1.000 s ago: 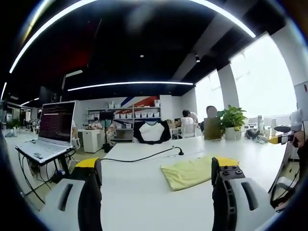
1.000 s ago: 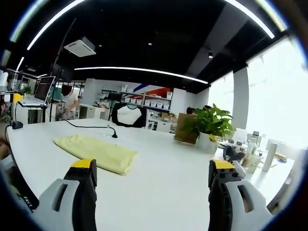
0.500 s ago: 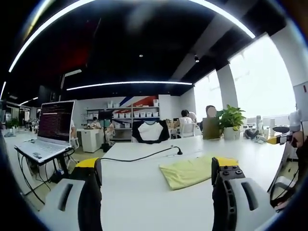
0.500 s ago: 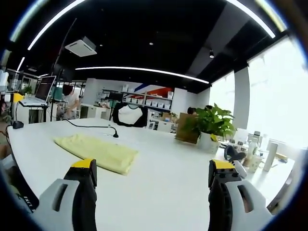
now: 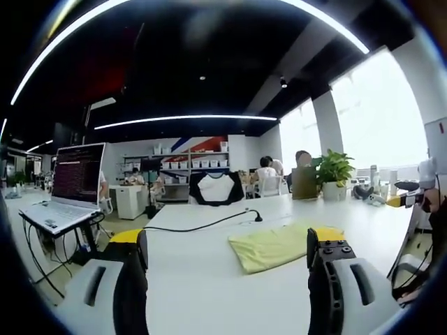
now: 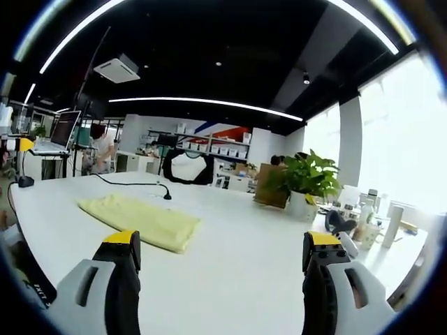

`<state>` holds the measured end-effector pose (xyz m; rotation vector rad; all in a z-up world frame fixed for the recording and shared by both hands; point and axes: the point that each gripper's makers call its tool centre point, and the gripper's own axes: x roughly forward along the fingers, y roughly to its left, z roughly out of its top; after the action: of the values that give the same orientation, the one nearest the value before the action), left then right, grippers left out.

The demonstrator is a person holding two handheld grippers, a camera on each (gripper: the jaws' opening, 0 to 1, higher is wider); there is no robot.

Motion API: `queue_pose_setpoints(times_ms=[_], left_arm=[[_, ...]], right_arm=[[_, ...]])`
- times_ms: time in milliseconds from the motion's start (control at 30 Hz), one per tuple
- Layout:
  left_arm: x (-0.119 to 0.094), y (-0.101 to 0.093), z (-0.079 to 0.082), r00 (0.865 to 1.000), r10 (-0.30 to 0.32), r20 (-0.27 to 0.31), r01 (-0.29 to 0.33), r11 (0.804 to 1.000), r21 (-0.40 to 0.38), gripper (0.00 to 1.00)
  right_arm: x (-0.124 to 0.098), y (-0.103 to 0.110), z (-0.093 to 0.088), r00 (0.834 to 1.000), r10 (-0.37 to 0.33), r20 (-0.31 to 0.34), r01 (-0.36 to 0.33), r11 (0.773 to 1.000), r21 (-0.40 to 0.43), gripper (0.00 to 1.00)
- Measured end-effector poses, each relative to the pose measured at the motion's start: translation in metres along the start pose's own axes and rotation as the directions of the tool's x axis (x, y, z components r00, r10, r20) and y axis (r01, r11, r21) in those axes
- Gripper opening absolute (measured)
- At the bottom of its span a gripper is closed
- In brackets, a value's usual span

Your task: Fold the garment on the visible template until the final outline fits inside the template.

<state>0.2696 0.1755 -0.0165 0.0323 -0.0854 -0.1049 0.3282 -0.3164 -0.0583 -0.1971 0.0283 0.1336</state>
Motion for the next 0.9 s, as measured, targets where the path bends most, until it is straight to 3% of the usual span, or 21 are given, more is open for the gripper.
queue_pose_setpoints(times_ms=[233,900], left_arm=[[-0.001,-0.001,0.004,1.0,-0.012,0.023,0.012,1.0,-0.01,1.0],[0.0,0.008,0.005,1.0,0.004,0.022,-0.004,1.0,-0.004,1.0]], right_arm=[[-0.001,-0.001,0.0,1.0,-0.007,-0.001,0.007,1.0,0.005,0.99],[0.001,-0.002,-0.002,1.0,-0.004,-0.01,0.005,1.0,0.01,0.99]])
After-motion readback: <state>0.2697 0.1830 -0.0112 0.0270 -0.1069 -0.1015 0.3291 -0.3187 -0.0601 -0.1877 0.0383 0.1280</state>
